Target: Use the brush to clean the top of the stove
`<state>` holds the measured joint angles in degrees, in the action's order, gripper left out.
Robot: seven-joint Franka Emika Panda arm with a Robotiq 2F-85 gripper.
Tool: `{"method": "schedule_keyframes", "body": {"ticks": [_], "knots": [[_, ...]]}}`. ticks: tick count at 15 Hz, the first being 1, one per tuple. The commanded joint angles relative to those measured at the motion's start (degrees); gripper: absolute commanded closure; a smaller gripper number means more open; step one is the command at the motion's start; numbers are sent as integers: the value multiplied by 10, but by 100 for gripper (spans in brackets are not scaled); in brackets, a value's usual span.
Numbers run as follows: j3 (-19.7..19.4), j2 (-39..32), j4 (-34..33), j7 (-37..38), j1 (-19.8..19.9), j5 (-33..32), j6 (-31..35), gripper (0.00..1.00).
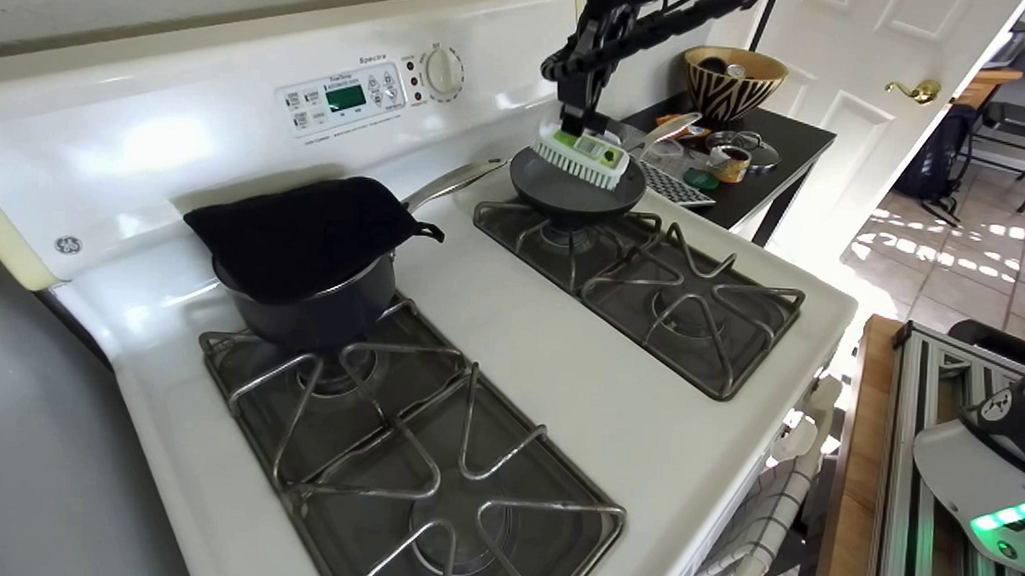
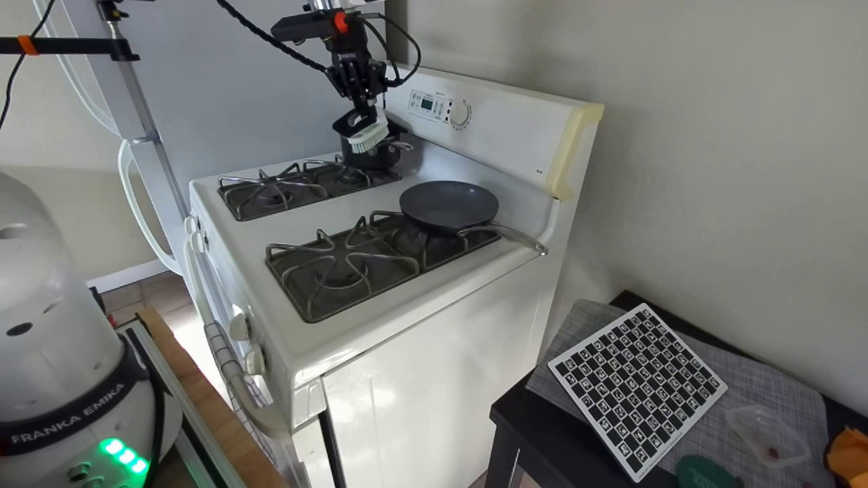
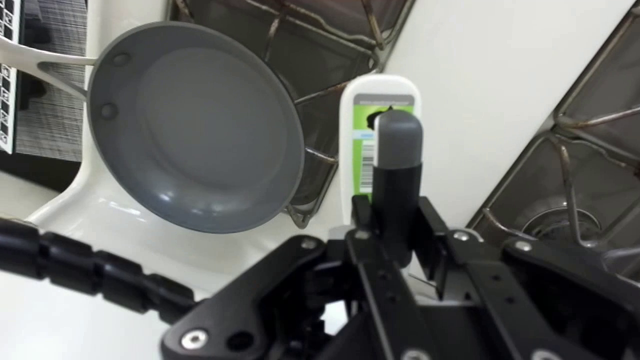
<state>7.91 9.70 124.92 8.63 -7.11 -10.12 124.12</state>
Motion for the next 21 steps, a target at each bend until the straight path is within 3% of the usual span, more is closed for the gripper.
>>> {"method": "schedule_keyframes", "body": {"ticks": [1, 7, 8, 21], "knots": [[2, 3, -1, -1, 5, 0, -1, 85], [3, 2, -1, -1, 5, -1, -1, 85], [-1, -1, -6, 13, 12, -9, -2, 96], [-82, 10, -98, 84, 125, -58, 46, 96]]}}
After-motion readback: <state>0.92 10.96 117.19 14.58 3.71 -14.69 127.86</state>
